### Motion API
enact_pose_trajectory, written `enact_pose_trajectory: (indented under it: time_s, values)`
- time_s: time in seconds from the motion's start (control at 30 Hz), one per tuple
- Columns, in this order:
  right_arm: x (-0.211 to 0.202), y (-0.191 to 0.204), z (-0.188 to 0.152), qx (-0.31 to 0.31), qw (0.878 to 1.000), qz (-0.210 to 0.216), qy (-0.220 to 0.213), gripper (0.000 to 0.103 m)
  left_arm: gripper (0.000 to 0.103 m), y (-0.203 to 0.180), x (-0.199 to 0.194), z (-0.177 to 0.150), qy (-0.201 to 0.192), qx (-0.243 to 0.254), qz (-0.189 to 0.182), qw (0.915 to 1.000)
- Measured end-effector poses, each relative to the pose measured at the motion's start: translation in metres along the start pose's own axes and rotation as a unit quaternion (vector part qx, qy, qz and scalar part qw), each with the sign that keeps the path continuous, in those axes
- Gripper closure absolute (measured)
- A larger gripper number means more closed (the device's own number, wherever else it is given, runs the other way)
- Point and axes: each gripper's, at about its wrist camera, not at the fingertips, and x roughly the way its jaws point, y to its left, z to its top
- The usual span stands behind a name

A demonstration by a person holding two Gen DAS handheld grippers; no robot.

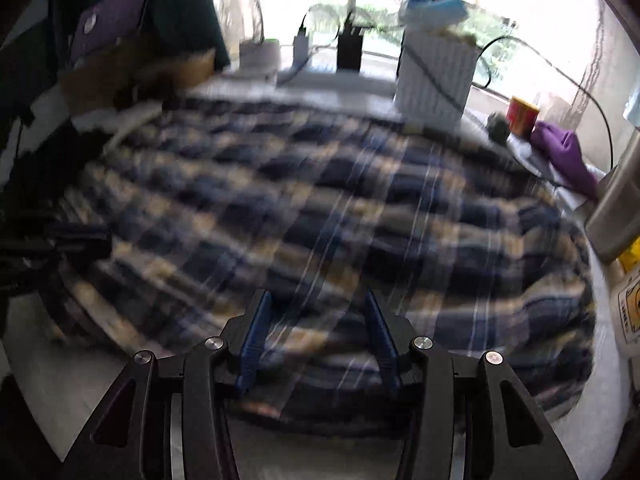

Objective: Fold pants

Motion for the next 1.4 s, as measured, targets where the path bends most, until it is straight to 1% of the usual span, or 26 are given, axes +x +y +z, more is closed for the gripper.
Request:
enact_pose_trajectory:
  time_s: [0.03,0.1,0.2,0.3,0.43,0.53,0.57,0.7,0.87,0.93,0.97,1.0,1.03,1.07,1.17,1.3,1.4]
  values:
    - [-0.003,-0.001,-0.003,0.003,1.000,0.002,0.001,0.052,0.096,0.000,-0.003,-0.003,-0.010,-0.002,-0.001,0.9999]
    - [-0.007,-0.004,-0.009,0.005,1.000,0.000,0.003,0.051,0.096,0.003,-0.005,-0.007,-0.010,-0.010,-0.006,0.9999]
    - [-0.015,-0.008,-0.019,0.011,1.000,-0.005,0.001,0.048,0.096,0.011,-0.008,-0.011,-0.014,-0.028,-0.020,0.9993]
    - [-0.023,-0.012,-0.028,0.017,1.000,-0.009,-0.003,0.048,0.096,0.013,-0.011,-0.014,-0.014,-0.027,-0.022,0.9993]
    - [-0.031,-0.016,-0.041,0.027,1.000,-0.016,-0.002,0.045,0.096,0.015,-0.016,-0.020,-0.014,-0.010,-0.010,0.9998]
    - [-0.038,-0.022,-0.051,0.044,0.999,-0.013,-0.003,0.044,0.096,0.016,-0.018,-0.022,-0.012,0.000,-0.001,0.9999]
    - [-0.039,-0.023,-0.053,0.049,0.999,-0.011,-0.004,0.043,0.096,0.018,-0.019,-0.023,-0.011,0.000,0.002,0.9999]
    - [-0.045,-0.024,-0.063,0.045,0.999,-0.027,-0.001,0.042,0.096,0.022,-0.023,-0.031,-0.015,0.000,0.015,0.9998]
    - [-0.049,-0.030,-0.071,0.065,0.997,-0.029,0.001,0.041,0.095,0.025,-0.028,-0.037,-0.017,-0.005,0.019,0.9997]
    - [-0.053,-0.034,-0.074,0.081,0.996,-0.026,0.002,0.040,0.095,0.026,-0.030,-0.038,-0.013,-0.006,0.032,0.9994]
    - [-0.054,-0.038,-0.075,0.092,0.995,-0.024,0.002,0.037,0.095,0.026,-0.032,-0.038,-0.015,-0.005,0.044,0.9989]
    - [-0.056,-0.043,-0.077,0.109,0.994,-0.017,-0.001,0.035,0.095,0.028,-0.036,-0.037,-0.023,-0.001,0.067,0.9975]
    - [-0.060,-0.051,-0.079,0.137,0.990,-0.010,-0.007,0.028,0.095,0.030,-0.041,-0.036,-0.031,0.002,0.082,0.9962]
    - [-0.062,-0.057,-0.080,0.153,0.988,-0.012,-0.012,0.023,0.095,0.034,-0.046,-0.034,-0.041,0.001,0.093,0.9948]
    - [-0.073,-0.074,-0.083,0.193,0.981,-0.021,-0.030,0.023,0.095,0.055,-0.060,-0.030,-0.059,-0.027,0.107,0.9921]
    - [-0.077,-0.092,-0.086,0.223,0.974,-0.029,-0.037,0.022,0.092,0.083,-0.064,-0.027,-0.056,-0.066,0.141,0.9862]
    - [-0.072,-0.104,-0.089,0.250,0.967,-0.016,-0.034,0.022,0.091,0.095,-0.066,-0.028,-0.058,-0.086,0.143,0.9843]
